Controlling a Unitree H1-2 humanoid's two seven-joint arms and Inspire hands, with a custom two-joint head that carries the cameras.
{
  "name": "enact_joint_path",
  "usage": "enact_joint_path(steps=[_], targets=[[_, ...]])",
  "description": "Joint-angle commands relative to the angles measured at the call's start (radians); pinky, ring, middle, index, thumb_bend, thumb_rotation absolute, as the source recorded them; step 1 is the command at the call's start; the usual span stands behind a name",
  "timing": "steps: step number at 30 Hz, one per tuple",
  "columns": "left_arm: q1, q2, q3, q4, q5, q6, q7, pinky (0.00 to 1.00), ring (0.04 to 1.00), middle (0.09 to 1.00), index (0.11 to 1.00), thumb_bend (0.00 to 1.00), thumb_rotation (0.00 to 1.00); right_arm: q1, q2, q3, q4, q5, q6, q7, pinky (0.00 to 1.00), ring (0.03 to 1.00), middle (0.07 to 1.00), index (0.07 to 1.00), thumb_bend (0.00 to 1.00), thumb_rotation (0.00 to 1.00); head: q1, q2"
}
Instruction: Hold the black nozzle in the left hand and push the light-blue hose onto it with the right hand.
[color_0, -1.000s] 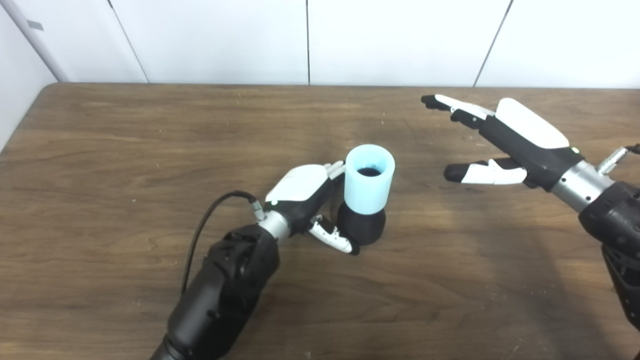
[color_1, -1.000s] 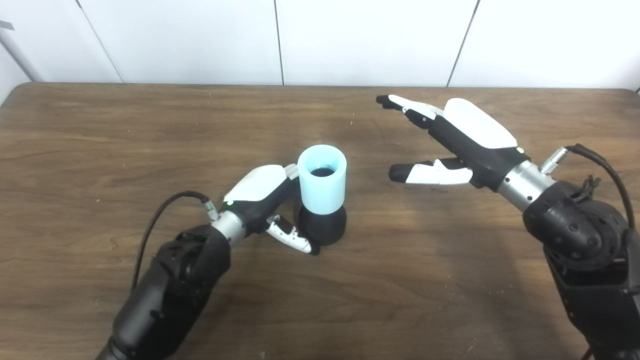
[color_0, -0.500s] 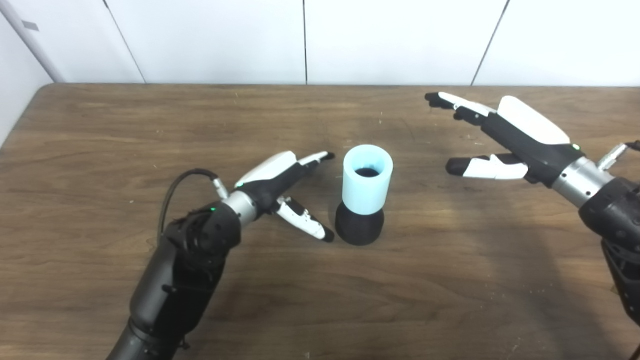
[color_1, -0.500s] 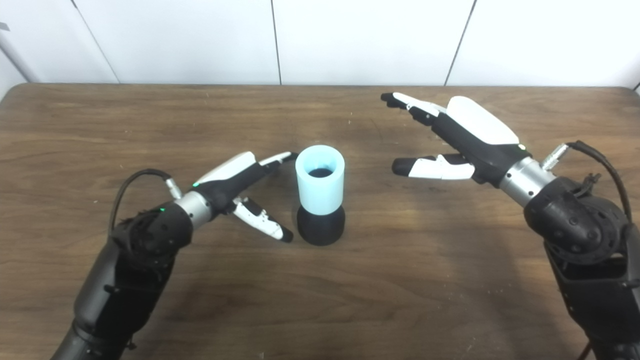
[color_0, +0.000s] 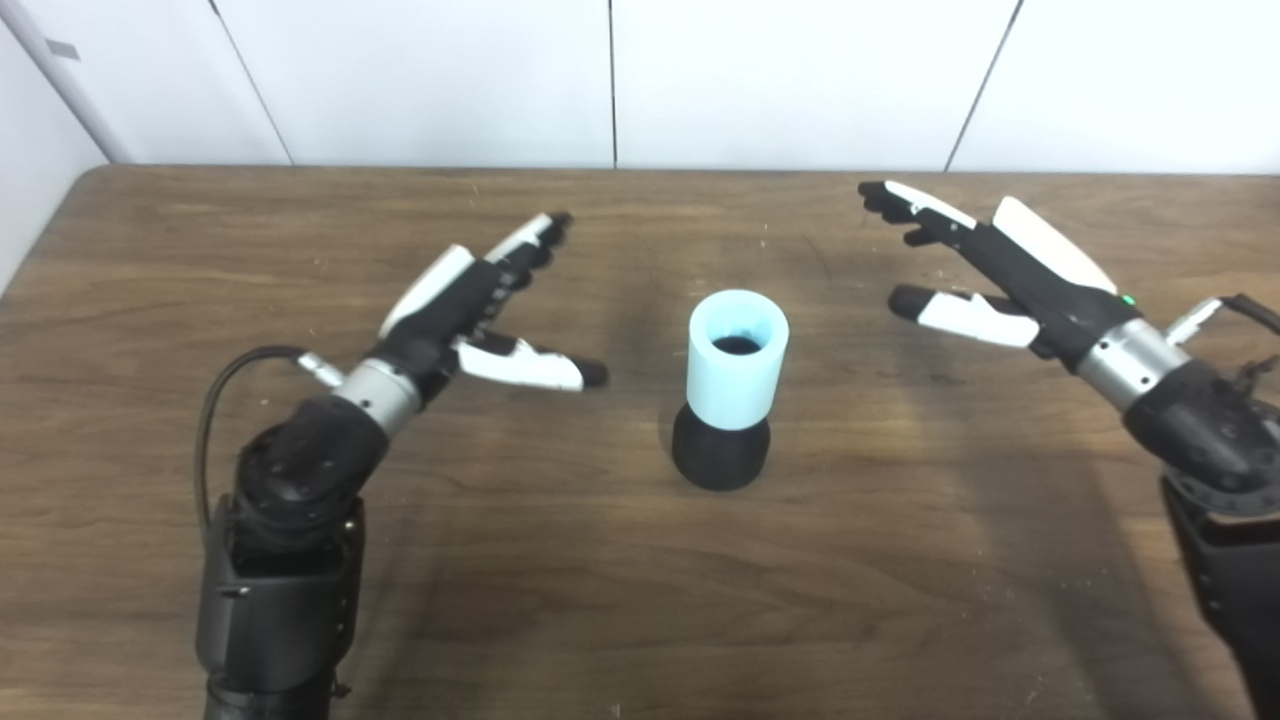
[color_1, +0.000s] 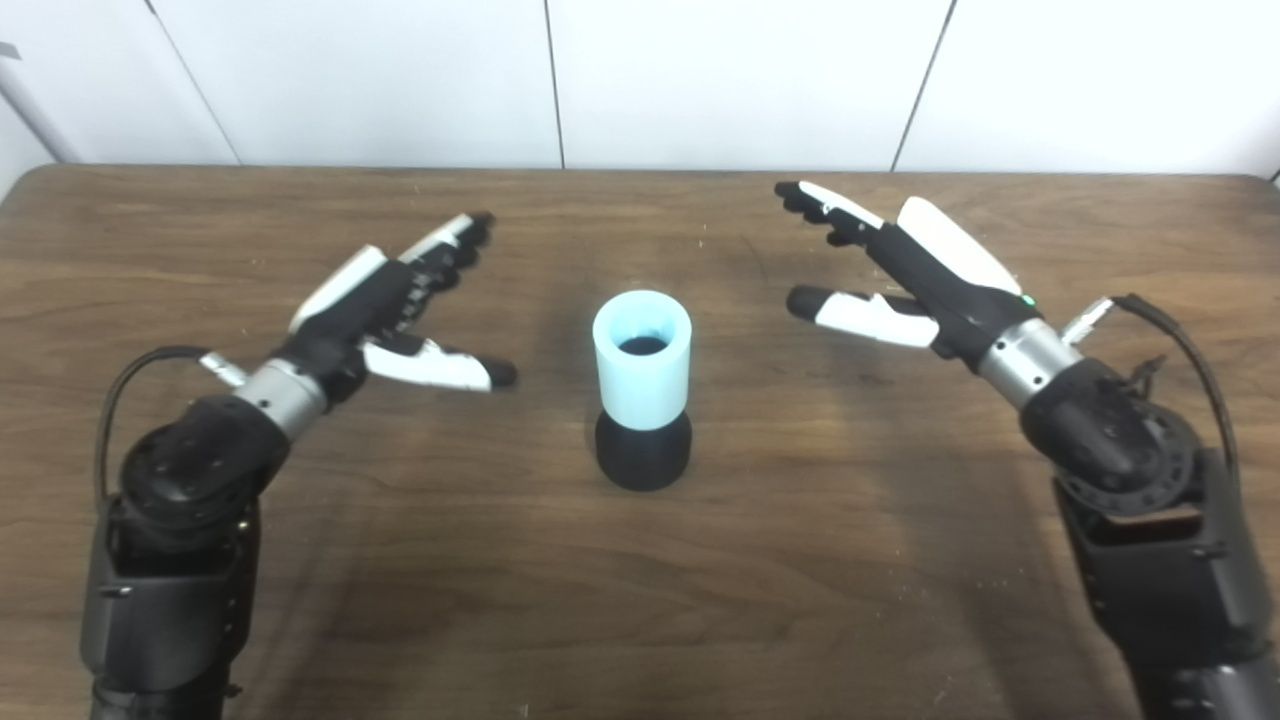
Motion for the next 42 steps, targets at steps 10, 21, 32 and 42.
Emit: enact_joint_path(steps=[10, 21, 32, 42], targets=[[0.029, -0.120, 0.196, -0.012, -0.275, -0.006, 0.299, 1.00, 0.981, 0.975, 0.963, 0.67, 0.50, 0.000, 0.267, -0.071, 0.021, 0.049, 0.185, -0.219, 0.81, 0.866, 0.907, 0.928, 0.48, 0.97, 0.001, 0.000], [0.127, -0.109, 0.203, 0.002, -0.358, -0.063, 0.415, 1.00, 0.981, 0.972, 0.980, 0.47, 0.77, 0.126, 0.351, -0.200, 0.045, 0.255, 0.057, -0.327, 0.91, 0.952, 0.954, 0.937, 0.54, 1.00, -0.023, 0.008], [0.226, -0.056, 0.105, 0.010, -0.309, -0.124, 0.433, 1.00, 0.986, 0.973, 0.989, 0.47, 0.82, 0.243, 0.326, -0.204, 0.018, 0.254, 0.022, -0.371, 0.92, 0.953, 0.956, 0.938, 0.54, 1.00, -0.036, 0.016], [0.263, -0.042, 0.061, 0.010, -0.308, -0.148, 0.445, 1.00, 1.000, 0.988, 1.000, 0.47, 0.84, 0.275, 0.318, -0.187, 0.008, 0.274, 0.012, -0.367, 0.93, 0.952, 0.950, 0.939, 0.57, 1.00, -0.042, 0.023]])
